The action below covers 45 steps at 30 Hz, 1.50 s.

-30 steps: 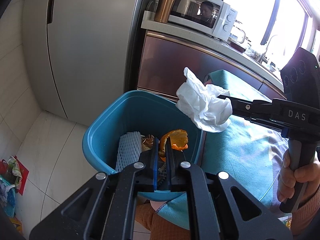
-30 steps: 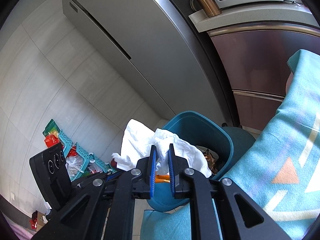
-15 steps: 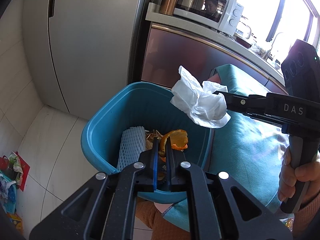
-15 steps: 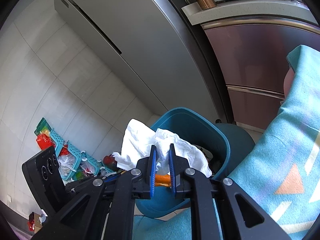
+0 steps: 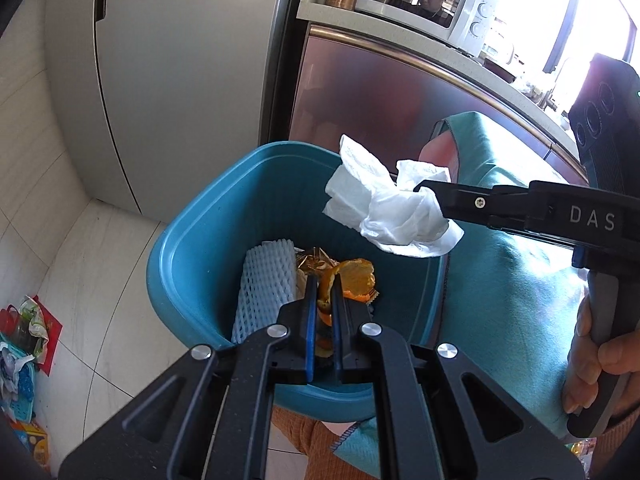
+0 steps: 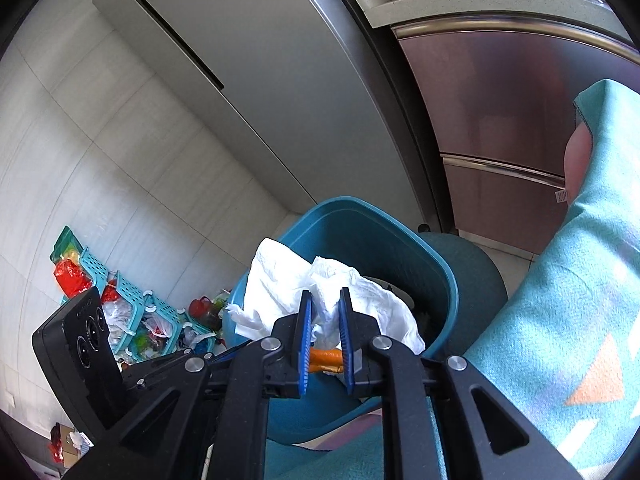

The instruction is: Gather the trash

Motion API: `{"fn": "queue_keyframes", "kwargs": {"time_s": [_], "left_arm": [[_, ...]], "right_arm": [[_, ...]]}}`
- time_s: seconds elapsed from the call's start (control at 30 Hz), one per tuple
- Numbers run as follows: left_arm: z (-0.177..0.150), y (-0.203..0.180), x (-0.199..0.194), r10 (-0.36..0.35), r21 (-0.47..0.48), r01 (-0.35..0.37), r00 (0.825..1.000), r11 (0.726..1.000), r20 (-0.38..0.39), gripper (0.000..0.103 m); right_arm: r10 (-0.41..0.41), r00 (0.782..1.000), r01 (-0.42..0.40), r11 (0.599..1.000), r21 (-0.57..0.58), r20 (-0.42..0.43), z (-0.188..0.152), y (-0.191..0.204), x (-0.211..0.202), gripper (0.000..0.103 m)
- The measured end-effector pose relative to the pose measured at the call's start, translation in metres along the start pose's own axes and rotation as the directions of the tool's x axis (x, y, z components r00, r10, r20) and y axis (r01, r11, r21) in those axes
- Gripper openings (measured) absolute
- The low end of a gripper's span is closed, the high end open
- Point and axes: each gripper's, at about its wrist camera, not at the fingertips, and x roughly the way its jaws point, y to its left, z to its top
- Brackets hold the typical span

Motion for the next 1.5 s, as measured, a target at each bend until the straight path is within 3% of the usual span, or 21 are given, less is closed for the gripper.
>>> {"fn": "queue_keyframes", "kwargs": {"time_s": [0.37,0.43,0.53,0.7,1.1,1.23,1.33,1.5], "left_arm": [[-0.001,0.002,0.01,0.003,-0.004,-0.003,1.0,1.0,-0.021,0.013],[0.0,0.003,0.011,-0.003,-0.003,0.003,1.0,1.0,-0.021,0.026],[0.001,0.003,0.011,0.004,-0.006,-0.004,1.0,1.0,-0.014,0.036],[-0.001,0.001,0.008,0.001,-0.005,-0.001,1.0,1.0,-0.005,0.04],[-0.003,-0.012,-0.033,0.007,0.042,-0.012,0.992,0.999,0.123,0.077],[-0.005,-0.02,-0.054,0.016,0.066,-0.029,0.981,0.997,0.191,0.097],[-0.006,-0.029,-0.069,0.018,0.081,-0.039,0.972,0.996,0.236,0.097],[-0.01,-0.047,-0.089,0.007,0.115,-0.042,0.956,0.992,0.292,0.097]], "right_arm": [[-0.022,1.0,0.022,1.0,0.016,0.003,-0.002,-0.004,0.001,0.017],[-0.025,1.0,0.025,1.0,0.017,0.006,-0.003,-0.004,0.0,0.019],[-0.027,1.0,0.027,0.999,0.018,0.013,-0.005,-0.005,-0.003,0.022],[-0.017,0.999,0.016,1.0,0.027,0.027,-0.007,-0.009,-0.008,0.027],[-0.022,0.992,0.024,1.0,-0.016,0.127,-0.03,-0.011,-0.051,0.059],[-0.067,0.98,0.075,0.996,-0.039,0.186,-0.046,-0.012,-0.076,0.072],[-0.114,0.962,0.129,0.991,-0.046,0.247,-0.06,-0.012,-0.098,0.084],[-0.209,0.918,0.236,0.971,-0.041,0.337,-0.086,-0.014,-0.134,0.091]]}}
